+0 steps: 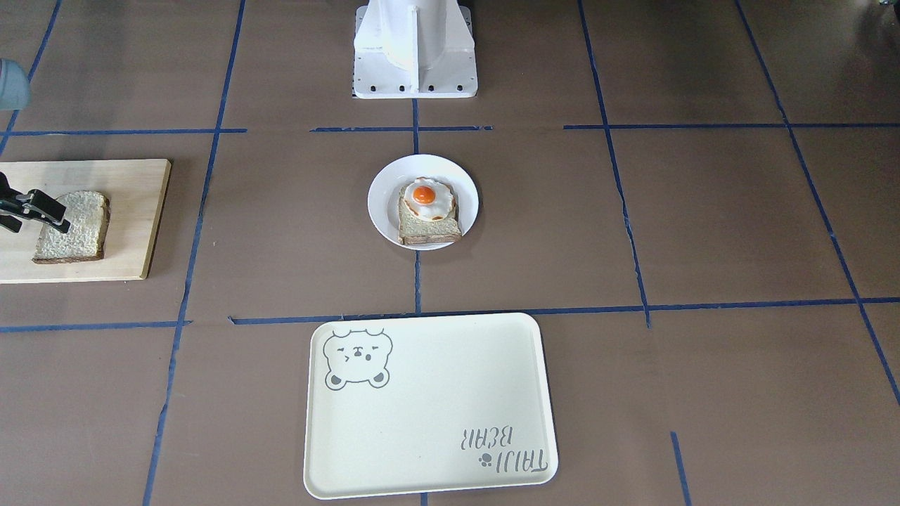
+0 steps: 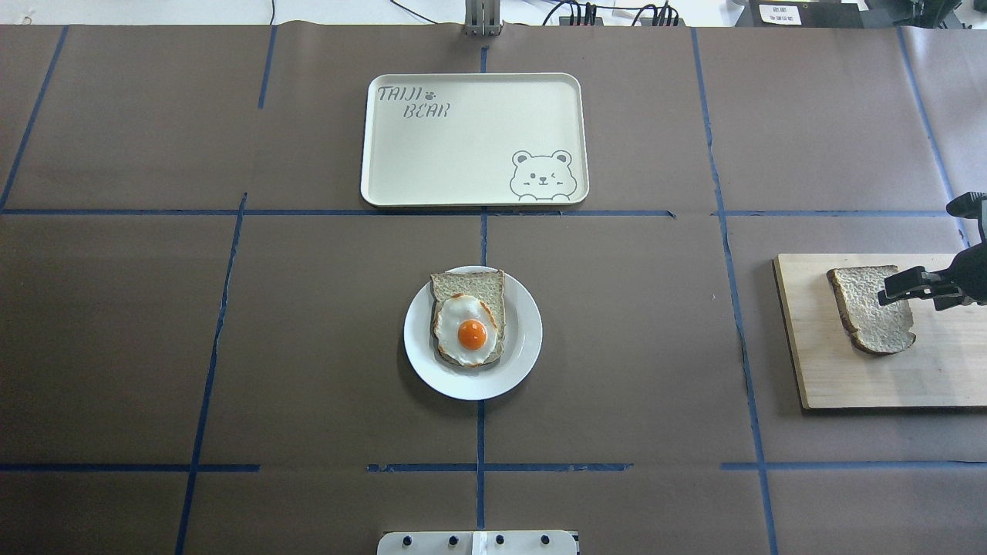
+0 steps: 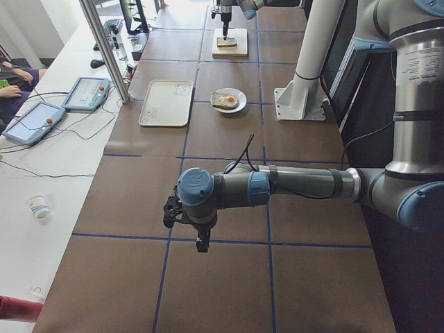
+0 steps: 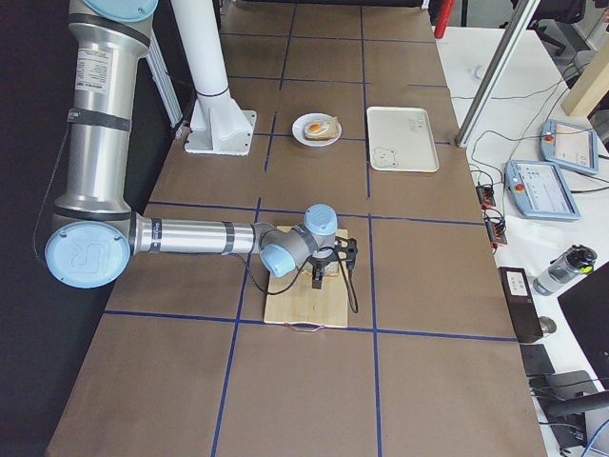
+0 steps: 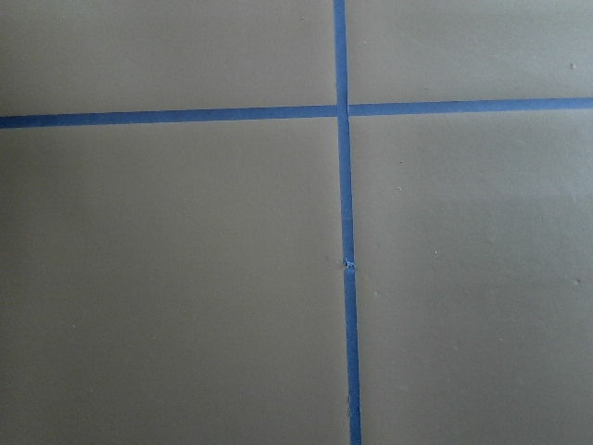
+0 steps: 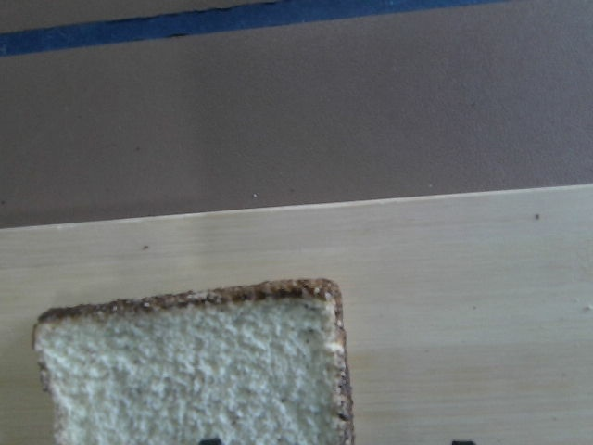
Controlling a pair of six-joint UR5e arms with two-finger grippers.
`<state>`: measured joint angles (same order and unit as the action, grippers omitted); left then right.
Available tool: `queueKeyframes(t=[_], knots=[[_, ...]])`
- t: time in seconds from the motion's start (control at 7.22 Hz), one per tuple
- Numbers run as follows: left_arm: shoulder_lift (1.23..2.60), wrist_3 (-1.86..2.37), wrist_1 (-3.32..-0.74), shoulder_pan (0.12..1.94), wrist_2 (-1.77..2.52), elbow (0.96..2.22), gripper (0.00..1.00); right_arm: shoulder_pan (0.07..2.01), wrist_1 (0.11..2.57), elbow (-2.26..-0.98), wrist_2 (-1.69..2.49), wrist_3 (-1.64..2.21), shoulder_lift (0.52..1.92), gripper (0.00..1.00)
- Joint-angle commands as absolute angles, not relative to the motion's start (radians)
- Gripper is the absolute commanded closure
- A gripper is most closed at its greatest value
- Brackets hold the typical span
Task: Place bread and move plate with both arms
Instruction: 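Reach the right gripper to the bread slice on the wooden board and grasp it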
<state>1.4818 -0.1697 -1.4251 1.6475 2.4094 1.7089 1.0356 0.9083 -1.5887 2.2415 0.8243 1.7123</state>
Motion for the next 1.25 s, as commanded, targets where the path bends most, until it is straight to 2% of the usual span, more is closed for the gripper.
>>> queueKeyframes(t=[0.0,0.28,0.42,0.55,0.83,0.97,1.11], knots=[[1.482,-0.17,-1.425,1.647,2.41,1.709,0.0,1.035,0.908,-1.588,2.241,0.825,1.712,0.28],[1.482,-0.17,-1.425,1.647,2.41,1.709,0.0,1.037,0.91,-1.585,2.238,0.825,1.713,0.4],[1.483,-0.17,-1.425,1.647,2.41,1.712,0.0,1.035,0.911,-1.583,2.235,0.825,1.712,0.41],[1.482,-0.169,-1.427,1.647,2.411,1.715,0.0,1.037,0.911,-1.583,2.235,0.825,1.713,0.53],[1.485,-0.169,-1.425,1.647,2.41,1.717,0.0,1.037,0.911,-1.586,2.235,0.825,1.713,0.87],[1.486,-0.167,-1.425,1.647,2.41,1.723,0.0,1.038,0.911,-1.589,2.235,0.825,1.713,0.97],[1.486,-0.167,-1.425,1.647,2.41,1.723,0.0,1.039,0.911,-1.591,2.235,0.825,1.713,1.0]])
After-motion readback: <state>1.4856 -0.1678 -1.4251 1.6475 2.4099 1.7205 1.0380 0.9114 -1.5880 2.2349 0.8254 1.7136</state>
